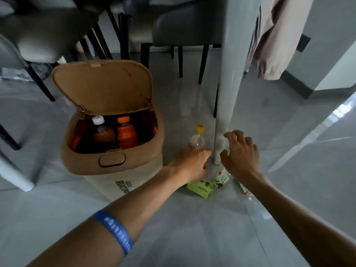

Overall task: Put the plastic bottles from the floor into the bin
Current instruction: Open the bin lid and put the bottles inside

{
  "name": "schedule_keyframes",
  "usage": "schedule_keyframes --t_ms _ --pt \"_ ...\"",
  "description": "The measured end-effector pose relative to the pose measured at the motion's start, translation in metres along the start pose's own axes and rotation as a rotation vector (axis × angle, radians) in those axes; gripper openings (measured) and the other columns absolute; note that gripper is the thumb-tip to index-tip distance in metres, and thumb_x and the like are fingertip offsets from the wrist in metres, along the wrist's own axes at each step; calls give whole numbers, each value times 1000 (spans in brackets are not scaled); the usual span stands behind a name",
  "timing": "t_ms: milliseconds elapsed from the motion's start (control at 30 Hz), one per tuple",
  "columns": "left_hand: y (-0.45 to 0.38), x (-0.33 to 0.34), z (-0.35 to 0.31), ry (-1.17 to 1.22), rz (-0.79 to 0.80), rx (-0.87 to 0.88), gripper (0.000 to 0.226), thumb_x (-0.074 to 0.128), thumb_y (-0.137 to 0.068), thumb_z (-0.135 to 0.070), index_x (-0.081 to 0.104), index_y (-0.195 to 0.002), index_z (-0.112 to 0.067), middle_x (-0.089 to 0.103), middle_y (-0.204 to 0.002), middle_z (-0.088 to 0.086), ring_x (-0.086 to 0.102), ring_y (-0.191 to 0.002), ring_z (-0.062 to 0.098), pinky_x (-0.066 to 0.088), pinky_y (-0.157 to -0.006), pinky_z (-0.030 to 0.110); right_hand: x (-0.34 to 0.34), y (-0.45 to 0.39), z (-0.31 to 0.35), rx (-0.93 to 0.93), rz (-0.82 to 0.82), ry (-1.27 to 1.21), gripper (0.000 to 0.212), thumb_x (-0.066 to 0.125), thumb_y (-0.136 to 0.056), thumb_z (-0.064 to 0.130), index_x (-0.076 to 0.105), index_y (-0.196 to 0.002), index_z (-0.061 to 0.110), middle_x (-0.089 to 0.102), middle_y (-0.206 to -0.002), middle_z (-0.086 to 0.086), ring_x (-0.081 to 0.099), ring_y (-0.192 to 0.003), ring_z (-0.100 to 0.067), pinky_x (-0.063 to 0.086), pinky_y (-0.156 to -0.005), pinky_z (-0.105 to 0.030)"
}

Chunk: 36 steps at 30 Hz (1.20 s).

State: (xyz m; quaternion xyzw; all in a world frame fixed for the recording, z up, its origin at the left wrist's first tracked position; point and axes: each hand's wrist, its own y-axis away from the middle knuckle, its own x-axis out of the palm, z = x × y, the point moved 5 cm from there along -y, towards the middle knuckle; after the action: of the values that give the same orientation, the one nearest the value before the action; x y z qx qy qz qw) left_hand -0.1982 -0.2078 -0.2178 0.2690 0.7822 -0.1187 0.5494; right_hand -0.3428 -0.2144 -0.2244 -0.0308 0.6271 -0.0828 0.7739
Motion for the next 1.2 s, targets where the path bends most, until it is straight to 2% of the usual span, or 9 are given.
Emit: schedule_keyframes --t_ms 100,233,300,367,500,667,833,1067,1200 --pt "-14 82 13 -42 240 -228 65 55 -91 -14 31 -150 -23 36 -156 13 50 -131 37 46 -101 46 23 6 -21 17 174 102 52 55 -90 31 38 -139 20 47 -140 -9 51 -117 -37 46 -95 -47" --pt "-7 148 29 90 365 -451 80 51 -92 -21 4 -158 -27 -9 -167 8 31 -144 40 39 -109 46 39 16 -31 -118 188 -41 47 54 -93 29 42 -138 22 58 -131 -7 54 -113 -34 49 -88 -43" --pt "-4 152 35 33 353 -447 75 53 -89 -32 18 -155 -28 1 -167 5 29 -144 39 36 -111 50 39 15 -31 -165 145 -126 51 62 -89 30 45 -136 23 63 -124 -8 58 -108 -34 49 -84 -40" --pt "-7 147 40 -21 326 -427 60 51 -85 -48 45 -141 -26 34 -155 6 39 -137 35 34 -110 55 37 13 -32 -167 111 -205 51 68 -85 32 49 -131 22 67 -119 -9 61 -104 -33 50 -81 -39" --pt "-8 133 57 -113 215 -572 59 40 -88 -64 64 -113 -16 65 -119 12 60 -109 32 45 -93 41 35 7 -21 -152 95 -324 46 71 -83 36 52 -123 22 69 -113 -9 64 -96 -30 51 -76 -37" --pt "19 151 82 5 56 -704 79 66 -88 -40 24 -150 -17 40 -147 16 43 -130 36 48 -96 41 45 12 -11 -115 193 -395 43 74 -80 37 54 -116 24 71 -102 -7 62 -83 -26 44 -68 -31" --pt "29 152 76 137 288 -792 116 73 -81 -22 -17 -155 -18 41 -151 21 37 -139 42 40 -108 44 30 12 4 -84 207 -460 36 73 -82 38 55 -110 23 66 -92 0 56 -76 -21 42 -67 -31" --pt "14 7 18 332 103 -387 88 86 -59 -32 45 -136 -18 52 -132 13 51 -124 35 49 -99 41 -80 -16 27 -94 -180 -643 23 64 -89 41 53 -101 25 63 -75 7 61 -66 -15 43 -58 -28" --pt "35 -152 6 507 -157 -216 68 88 -61 -16 59 -122 -22 68 -111 1 66 -101 18 57 -87 35 -145 -36 60 -127 -421 -859 29 62 -90 43 54 -103 18 64 -89 -12 65 -77 -30 56 -68 -47"
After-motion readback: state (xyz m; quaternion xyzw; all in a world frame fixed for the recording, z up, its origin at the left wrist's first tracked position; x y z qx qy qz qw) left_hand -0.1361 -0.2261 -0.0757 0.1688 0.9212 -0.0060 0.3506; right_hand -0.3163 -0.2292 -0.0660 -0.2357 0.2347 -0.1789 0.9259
